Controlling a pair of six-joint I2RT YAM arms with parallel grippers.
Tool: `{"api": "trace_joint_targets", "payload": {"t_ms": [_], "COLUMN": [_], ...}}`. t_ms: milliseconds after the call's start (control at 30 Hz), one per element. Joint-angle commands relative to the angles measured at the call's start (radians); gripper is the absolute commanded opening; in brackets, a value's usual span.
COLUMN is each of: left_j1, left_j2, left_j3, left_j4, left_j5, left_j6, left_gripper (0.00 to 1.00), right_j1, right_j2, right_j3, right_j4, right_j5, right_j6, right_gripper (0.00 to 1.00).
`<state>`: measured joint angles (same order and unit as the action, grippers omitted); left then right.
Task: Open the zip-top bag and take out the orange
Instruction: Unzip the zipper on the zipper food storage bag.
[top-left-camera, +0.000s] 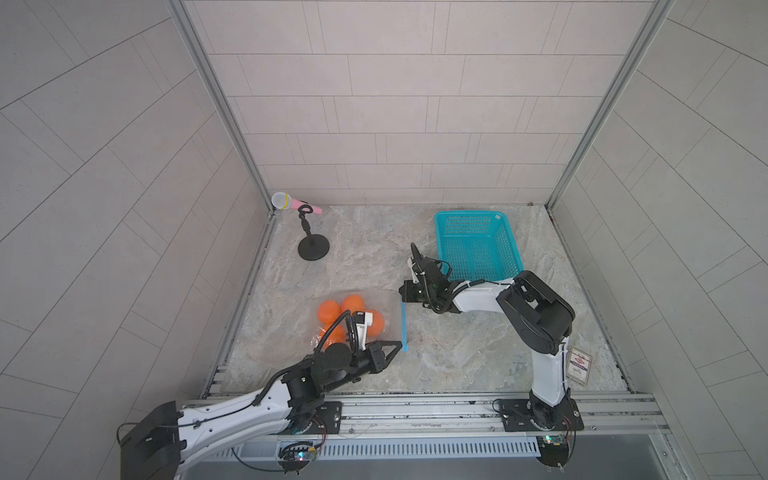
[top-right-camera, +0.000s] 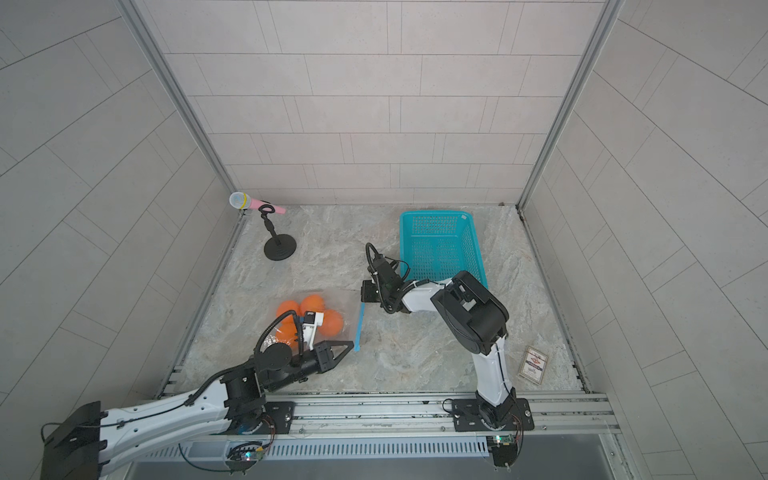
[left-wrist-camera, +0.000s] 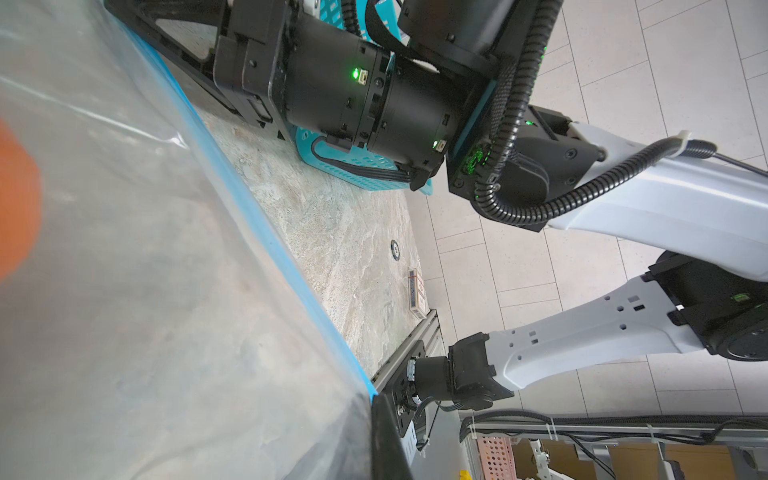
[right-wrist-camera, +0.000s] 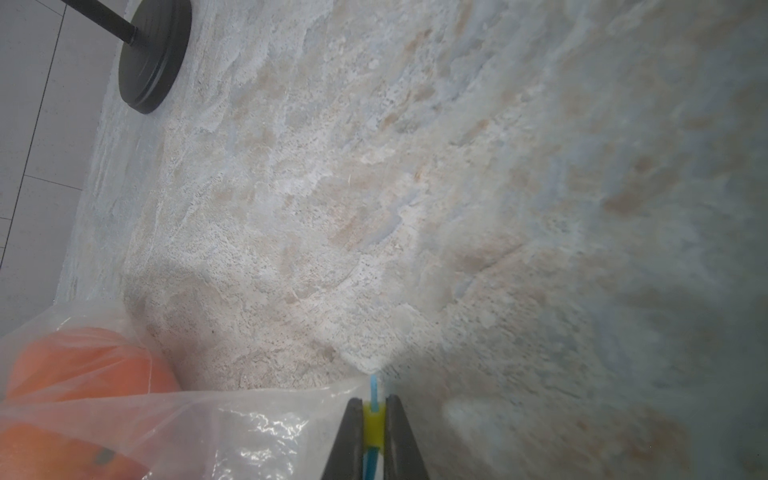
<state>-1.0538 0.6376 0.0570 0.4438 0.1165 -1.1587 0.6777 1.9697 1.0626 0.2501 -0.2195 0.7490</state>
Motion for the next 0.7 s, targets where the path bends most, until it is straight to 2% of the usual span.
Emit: {"api": "trace_joint_targets", "payload": {"t_ms": [0, 100, 133, 200, 267, 300, 333, 367, 433, 533, 567, 667], "left_j1": [-0.017, -0.017, -0.017, -0.012, -0.006, -0.003, 0.0, 0.002, 0.002, 0.002, 0.002, 0.002], "left_j2": [-0.009, -0.009, -0.009, -0.011, -0.011, -0.012, -0.016, -0.021, -0.033, -0.036, -0.025, 0.019], "left_j3": [0.037, 0.04, 0.04, 0.044, 0.053, 0.058, 0.066, 0.082, 0.127, 0.191, 0.221, 0.35], "left_j4": [0.127, 0.116, 0.103, 0.067, 0.025, 0.007, -0.021, -0.069, -0.182, -0.317, -0.367, -0.527], "left_j5": [0.127, 0.12, 0.116, 0.107, 0.102, 0.098, 0.089, 0.08, 0.054, 0.023, 0.035, 0.06], "left_j6": [0.004, 0.005, 0.007, 0.022, 0.041, 0.053, 0.066, 0.087, 0.141, 0.19, 0.217, 0.323], "left_gripper": [0.0, 0.0, 0.0, 0.0, 0.0, 0.15, 0.36, 0.49, 0.71, 0.97, 1.0, 1.0], "right_j1": [-0.041, -0.04, -0.041, -0.04, -0.039, -0.037, -0.037, -0.039, -0.039, -0.038, -0.038, -0.036], "right_j2": [0.028, 0.024, 0.023, 0.01, -0.032, -0.065, -0.101, -0.13, -0.193, -0.258, -0.282, -0.379], "right_j3": [0.018, 0.018, 0.015, -0.001, -0.033, -0.061, -0.079, -0.093, -0.116, -0.119, -0.132, -0.208], "right_j4": [0.048, 0.07, 0.086, 0.113, 0.137, 0.15, 0.151, 0.152, 0.128, 0.03, 0.011, -0.031], "right_j5": [0.134, 0.125, 0.112, 0.06, 0.013, 0.002, -0.036, -0.067, -0.13, -0.179, -0.182, -0.154], "right_j6": [-0.023, -0.032, -0.03, -0.028, -0.03, -0.032, -0.039, -0.04, -0.05, -0.079, -0.087, -0.091], "right_gripper": [0.04, 0.05, 0.08, 0.25, 0.37, 0.42, 0.46, 0.47, 0.48, 0.49, 0.49, 0.49]}}
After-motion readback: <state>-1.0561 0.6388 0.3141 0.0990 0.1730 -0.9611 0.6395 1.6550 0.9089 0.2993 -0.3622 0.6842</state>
